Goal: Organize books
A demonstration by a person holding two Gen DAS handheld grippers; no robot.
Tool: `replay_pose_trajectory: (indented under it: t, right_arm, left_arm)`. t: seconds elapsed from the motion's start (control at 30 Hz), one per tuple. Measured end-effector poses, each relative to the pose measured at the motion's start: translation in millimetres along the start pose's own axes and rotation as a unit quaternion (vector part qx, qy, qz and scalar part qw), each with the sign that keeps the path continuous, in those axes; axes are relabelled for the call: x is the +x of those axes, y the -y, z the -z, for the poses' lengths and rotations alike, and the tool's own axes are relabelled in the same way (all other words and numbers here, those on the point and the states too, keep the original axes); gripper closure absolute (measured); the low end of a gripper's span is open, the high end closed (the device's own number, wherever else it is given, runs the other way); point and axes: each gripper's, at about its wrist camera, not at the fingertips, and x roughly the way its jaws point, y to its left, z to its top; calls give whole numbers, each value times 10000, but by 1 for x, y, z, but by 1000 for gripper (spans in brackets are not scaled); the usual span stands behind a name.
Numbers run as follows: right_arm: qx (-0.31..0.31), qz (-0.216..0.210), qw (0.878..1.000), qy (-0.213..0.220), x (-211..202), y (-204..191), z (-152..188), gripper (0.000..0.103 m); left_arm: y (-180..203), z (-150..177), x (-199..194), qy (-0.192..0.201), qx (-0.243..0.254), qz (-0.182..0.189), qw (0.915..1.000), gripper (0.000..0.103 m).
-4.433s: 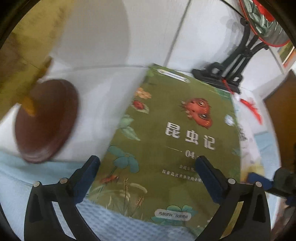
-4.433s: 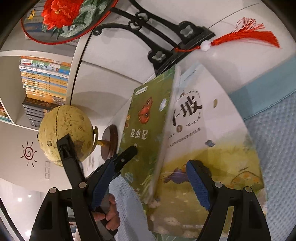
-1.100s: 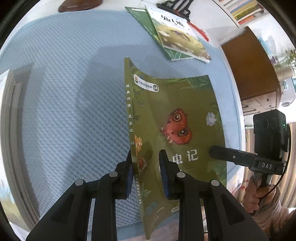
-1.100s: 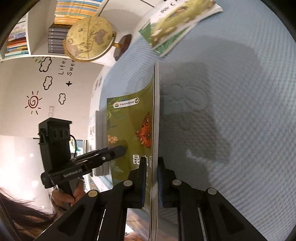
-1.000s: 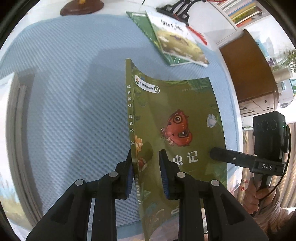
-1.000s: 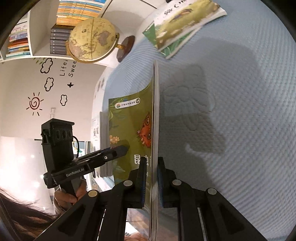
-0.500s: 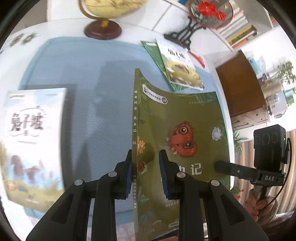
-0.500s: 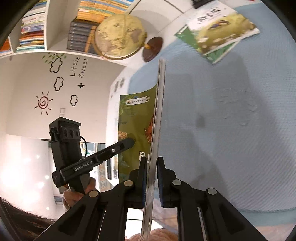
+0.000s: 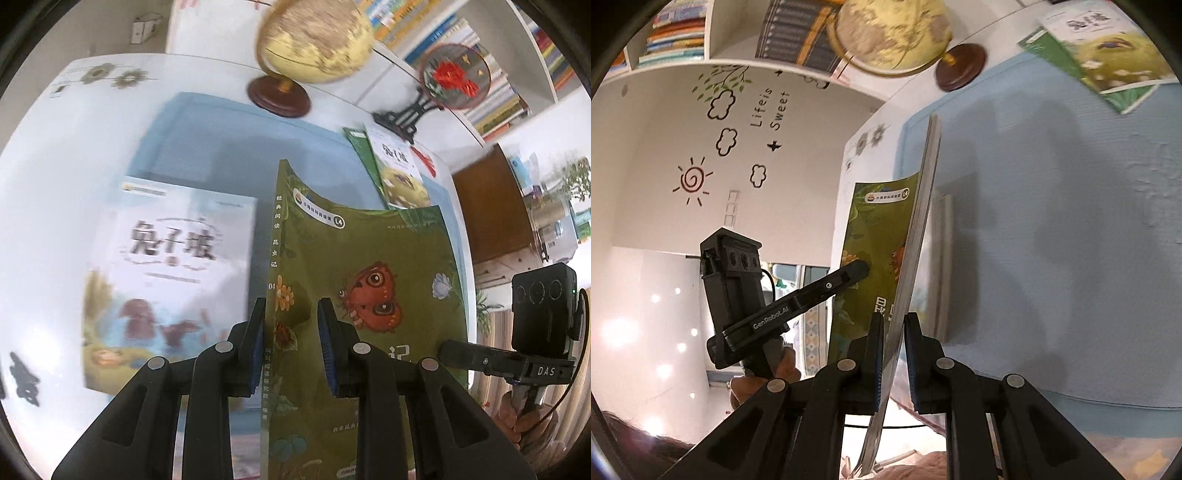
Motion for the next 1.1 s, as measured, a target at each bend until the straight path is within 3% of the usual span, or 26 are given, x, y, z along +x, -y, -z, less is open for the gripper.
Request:
replay_pose_trajectory:
  t: [0.4, 1.1]
  right_arm:
    - [-164, -141, 9995, -240, 53, -33, -8, 90]
    - [-81, -36, 9980, -619, 125, -34, -8, 90]
  left_arm:
    - [-53, -2, -27, 209, -208, -139, 9995, 78]
    - [-130, -3, -25, 221, -576, -230, 9978, 78]
